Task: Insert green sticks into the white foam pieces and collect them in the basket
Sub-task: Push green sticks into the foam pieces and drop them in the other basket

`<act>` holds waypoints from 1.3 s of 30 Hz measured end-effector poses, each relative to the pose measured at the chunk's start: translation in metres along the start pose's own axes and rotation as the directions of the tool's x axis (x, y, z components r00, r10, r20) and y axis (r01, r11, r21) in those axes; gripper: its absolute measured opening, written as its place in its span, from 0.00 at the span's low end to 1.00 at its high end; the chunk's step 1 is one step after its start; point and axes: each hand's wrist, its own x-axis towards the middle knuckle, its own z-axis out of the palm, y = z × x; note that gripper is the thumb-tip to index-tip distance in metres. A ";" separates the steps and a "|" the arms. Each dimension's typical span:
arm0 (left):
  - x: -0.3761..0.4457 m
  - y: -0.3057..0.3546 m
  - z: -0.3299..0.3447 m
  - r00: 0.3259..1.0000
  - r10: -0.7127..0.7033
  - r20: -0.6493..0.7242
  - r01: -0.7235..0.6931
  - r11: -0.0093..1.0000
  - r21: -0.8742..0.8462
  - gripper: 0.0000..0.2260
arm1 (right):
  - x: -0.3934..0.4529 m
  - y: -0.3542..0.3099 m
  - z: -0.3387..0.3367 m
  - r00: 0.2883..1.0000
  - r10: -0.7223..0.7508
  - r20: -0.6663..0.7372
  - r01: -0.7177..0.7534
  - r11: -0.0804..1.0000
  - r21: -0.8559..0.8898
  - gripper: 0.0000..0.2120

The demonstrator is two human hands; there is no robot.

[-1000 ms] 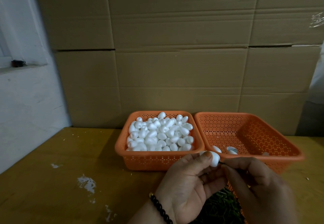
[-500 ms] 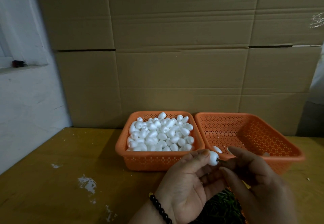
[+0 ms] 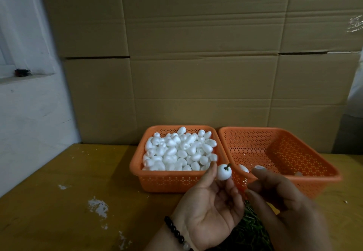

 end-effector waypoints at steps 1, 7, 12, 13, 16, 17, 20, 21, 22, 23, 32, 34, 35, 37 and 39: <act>0.000 0.000 0.001 1.000 -0.007 0.008 0.007 0.999 -0.041 0.15 | 0.000 0.001 0.000 1.000 0.001 0.004 -0.001 1.000 0.000 0.22; -0.003 0.001 0.004 1.000 0.010 0.016 -0.008 0.991 -0.136 0.16 | 0.000 0.002 0.000 0.999 -0.002 0.038 0.003 1.000 -0.025 0.21; -0.002 0.002 0.006 0.998 0.066 -0.006 -0.066 0.994 -0.086 0.17 | 0.000 0.001 0.000 1.000 0.002 0.029 -0.002 1.000 -0.014 0.22; -0.003 0.002 0.006 0.997 0.075 0.000 -0.075 0.995 -0.072 0.16 | 0.000 0.001 -0.001 1.000 0.004 0.026 -0.003 1.000 -0.017 0.21; -0.005 0.002 0.007 0.995 0.090 0.033 -0.088 0.994 -0.058 0.15 | 0.001 0.000 -0.001 1.000 0.013 0.020 -0.012 0.999 -0.037 0.20; -0.006 0.002 0.007 0.995 0.093 0.048 -0.090 0.994 -0.064 0.15 | 0.001 0.000 -0.002 1.000 0.014 0.018 -0.013 0.999 -0.045 0.20; -0.006 0.002 0.007 0.991 0.116 0.073 -0.111 0.992 -0.067 0.20 | 0.001 0.000 -0.002 1.000 0.015 0.011 -0.015 0.999 -0.048 0.20; -0.006 0.002 0.006 0.989 0.128 0.072 -0.124 0.991 -0.058 0.21 | 0.001 0.000 -0.001 1.000 0.011 0.012 -0.011 0.999 -0.049 0.20; -0.006 0.002 0.005 0.987 0.139 0.074 -0.136 0.990 -0.048 0.21 | 0.001 0.000 -0.001 1.000 0.007 0.016 -0.006 0.999 -0.050 0.20; -0.006 0.002 0.005 0.985 0.148 0.086 -0.145 0.989 -0.041 0.20 | 0.001 0.000 -0.001 1.000 0.004 0.020 -0.003 0.999 -0.051 0.20; -0.006 0.001 0.003 0.971 0.182 0.155 -0.185 0.983 0.010 0.11 | 0.001 0.000 -0.002 1.000 0.016 0.023 -0.015 0.999 -0.046 0.20; -0.006 0.000 0.000 0.973 0.181 0.142 -0.196 0.975 0.101 0.11 | 0.001 0.000 -0.001 1.000 0.022 0.016 -0.022 0.999 -0.038 0.20; -0.006 -0.001 -0.001 0.975 0.177 0.134 -0.196 0.970 0.146 0.11 | 0.000 0.000 -0.001 1.000 0.024 0.017 -0.023 0.999 -0.043 0.20; -0.005 -0.002 -0.001 0.977 0.172 0.125 -0.195 0.958 0.209 0.11 | 0.000 -0.001 -0.001 1.000 0.018 0.021 -0.017 0.998 -0.056 0.20; -0.006 -0.003 -0.001 0.976 0.177 0.125 -0.204 0.947 0.249 0.11 | 0.000 -0.002 -0.001 1.000 -0.002 0.009 0.002 0.998 -0.068 0.21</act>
